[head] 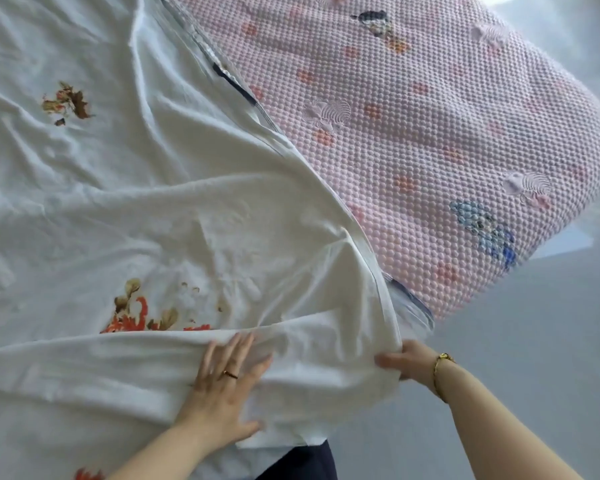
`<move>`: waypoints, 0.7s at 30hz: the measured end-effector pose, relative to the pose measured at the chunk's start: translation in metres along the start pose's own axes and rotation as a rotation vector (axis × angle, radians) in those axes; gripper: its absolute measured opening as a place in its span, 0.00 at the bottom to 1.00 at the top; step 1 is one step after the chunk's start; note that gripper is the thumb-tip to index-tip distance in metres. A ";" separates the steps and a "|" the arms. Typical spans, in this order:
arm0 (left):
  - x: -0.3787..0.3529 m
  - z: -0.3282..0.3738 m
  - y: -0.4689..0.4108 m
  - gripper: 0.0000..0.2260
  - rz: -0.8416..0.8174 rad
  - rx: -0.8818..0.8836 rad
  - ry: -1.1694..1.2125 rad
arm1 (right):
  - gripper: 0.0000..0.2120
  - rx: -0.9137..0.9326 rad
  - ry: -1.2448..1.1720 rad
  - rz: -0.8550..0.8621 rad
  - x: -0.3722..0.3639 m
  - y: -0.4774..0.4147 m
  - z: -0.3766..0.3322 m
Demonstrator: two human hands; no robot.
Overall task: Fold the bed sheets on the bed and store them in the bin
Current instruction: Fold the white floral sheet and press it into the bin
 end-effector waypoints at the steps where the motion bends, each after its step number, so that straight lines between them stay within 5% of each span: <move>1: -0.001 0.001 0.000 0.53 -0.005 -0.028 -0.017 | 0.05 -0.019 -0.010 -0.028 -0.006 0.001 0.008; 5: -0.018 0.024 0.010 0.65 -0.048 -0.105 -0.259 | 0.18 -0.055 -0.053 -0.232 -0.052 0.008 0.032; 9: -0.025 0.034 0.023 0.51 0.028 -0.114 -0.343 | 0.07 0.167 -0.458 -0.097 -0.049 0.019 0.014; 13: 0.032 -0.004 0.035 0.16 0.365 0.126 0.146 | 0.12 0.200 -0.713 0.082 -0.030 0.031 0.004; 17: 0.068 -0.065 0.039 0.09 0.429 0.419 0.837 | 0.11 0.387 -0.873 0.142 -0.025 0.038 -0.021; 21: 0.091 -0.105 0.048 0.09 0.534 0.487 1.052 | 0.09 0.568 -0.807 0.223 -0.025 0.042 -0.046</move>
Point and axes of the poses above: each hand's wrist, its own y-axis away from the middle knuckle, its own x-axis out of the back of the hand, z = x × y, the point moved 8 cm from there along -y, towards the middle knuckle, and after that the axes turned 14 degrees about -z, right-handed, at the moved point
